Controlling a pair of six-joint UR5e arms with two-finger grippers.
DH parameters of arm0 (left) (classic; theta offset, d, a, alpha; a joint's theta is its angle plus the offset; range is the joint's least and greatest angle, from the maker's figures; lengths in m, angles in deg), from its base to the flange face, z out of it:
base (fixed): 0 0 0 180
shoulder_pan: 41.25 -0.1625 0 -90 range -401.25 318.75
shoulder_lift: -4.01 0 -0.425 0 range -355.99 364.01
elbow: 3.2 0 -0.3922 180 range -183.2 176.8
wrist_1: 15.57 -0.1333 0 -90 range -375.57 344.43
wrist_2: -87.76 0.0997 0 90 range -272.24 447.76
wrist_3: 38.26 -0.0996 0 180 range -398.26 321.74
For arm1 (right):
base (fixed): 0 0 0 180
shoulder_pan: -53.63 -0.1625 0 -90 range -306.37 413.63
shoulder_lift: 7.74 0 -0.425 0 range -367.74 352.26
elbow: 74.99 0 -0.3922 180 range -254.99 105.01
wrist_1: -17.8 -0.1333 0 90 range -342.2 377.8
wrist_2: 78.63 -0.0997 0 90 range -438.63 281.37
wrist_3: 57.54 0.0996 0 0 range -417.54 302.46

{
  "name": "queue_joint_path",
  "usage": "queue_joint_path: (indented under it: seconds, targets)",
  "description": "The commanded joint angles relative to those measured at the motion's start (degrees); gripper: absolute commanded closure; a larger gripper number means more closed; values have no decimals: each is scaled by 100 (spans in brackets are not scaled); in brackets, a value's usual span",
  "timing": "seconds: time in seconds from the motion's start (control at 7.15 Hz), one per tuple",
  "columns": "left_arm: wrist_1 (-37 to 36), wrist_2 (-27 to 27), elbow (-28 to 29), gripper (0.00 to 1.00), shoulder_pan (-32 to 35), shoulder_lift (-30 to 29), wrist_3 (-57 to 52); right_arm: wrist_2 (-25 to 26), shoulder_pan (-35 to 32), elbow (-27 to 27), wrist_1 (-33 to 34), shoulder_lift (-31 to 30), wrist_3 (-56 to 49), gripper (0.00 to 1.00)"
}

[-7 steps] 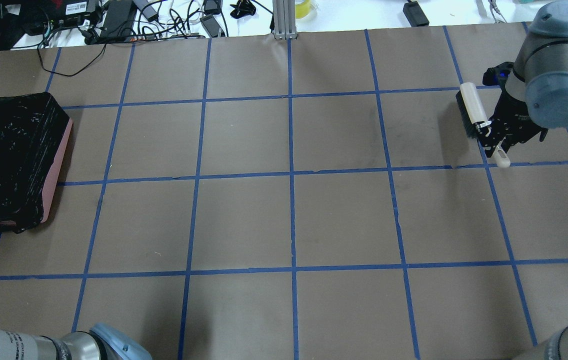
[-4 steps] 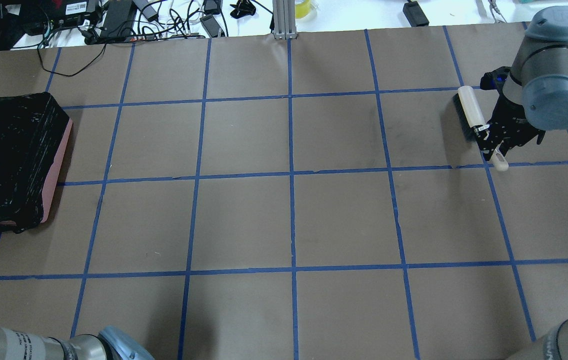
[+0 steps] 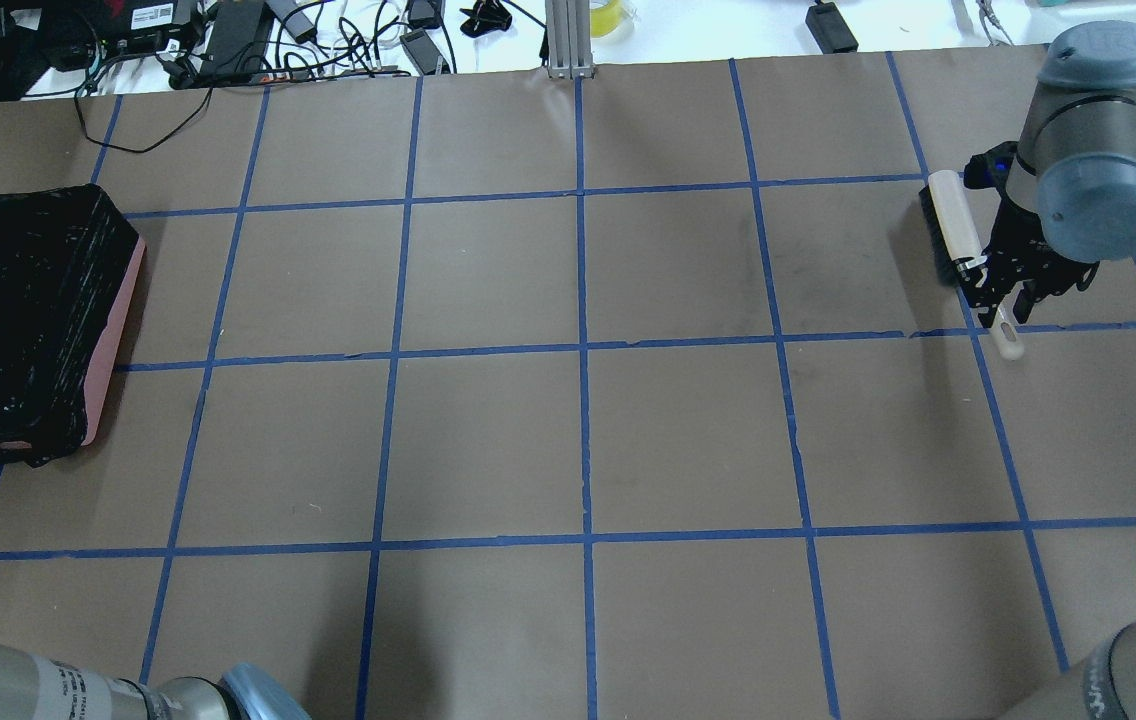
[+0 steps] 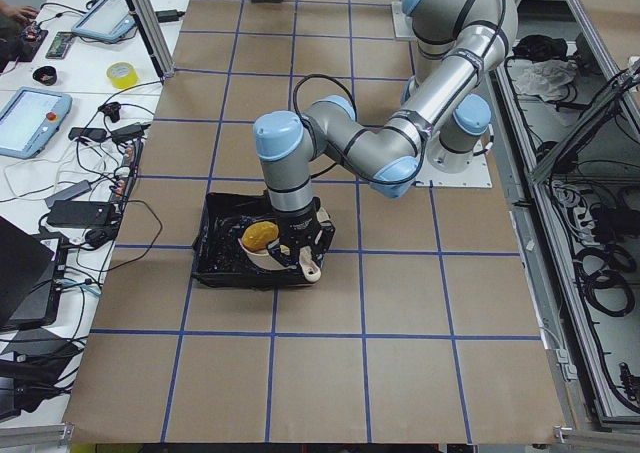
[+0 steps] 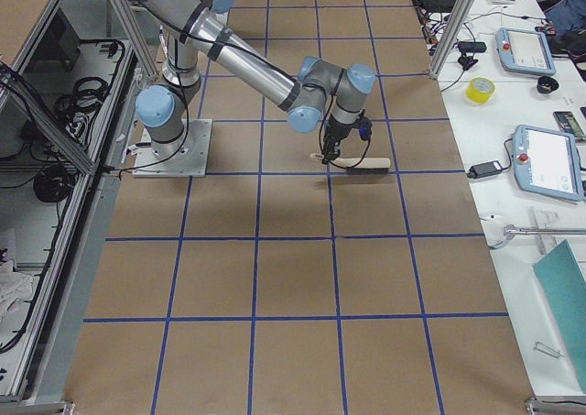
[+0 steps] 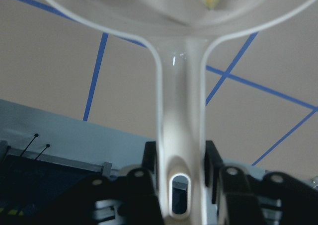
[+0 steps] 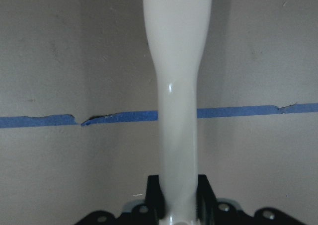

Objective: Sweep and dump trash into bin
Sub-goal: 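Tip the dustpan into the bin with left gripper while right lowers brush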

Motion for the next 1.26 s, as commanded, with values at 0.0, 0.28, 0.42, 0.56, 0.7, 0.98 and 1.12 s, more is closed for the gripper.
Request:
queue_joint_path:
  seconds: [0.0, 0.28, 0.42, 0.56, 0.7, 0.98, 1.12]
  targets:
    - [-367, 263, -13, 100, 106, -37, -287, 21, 0, -37, 7, 88, 42, 7]
    - [-1135, 508, -336, 100, 360, -2, -654, 4, 0, -55, 33, 80, 77, 4]
    - [-1620, 509, -617, 100, 370, 59, -779, -23, -9, -63, 129, 19, 77, 1]
    - [-1842, 579, -680, 100, 405, 86, -989, -49, -44, -185, 121, -60, 77, 1]
    - [-2036, 736, -690, 100, 571, 95, -1113, -67, -88, -421, 69, -70, 77, 0]
    - [-2493, 984, -646, 100, 932, 78, -1515, -487, -105, -520, -62, -183, 103, 0]
    - [-2434, 775, -524, 100, 933, 86, -1727, -576, -166, -521, -98, -271, 104, 0]
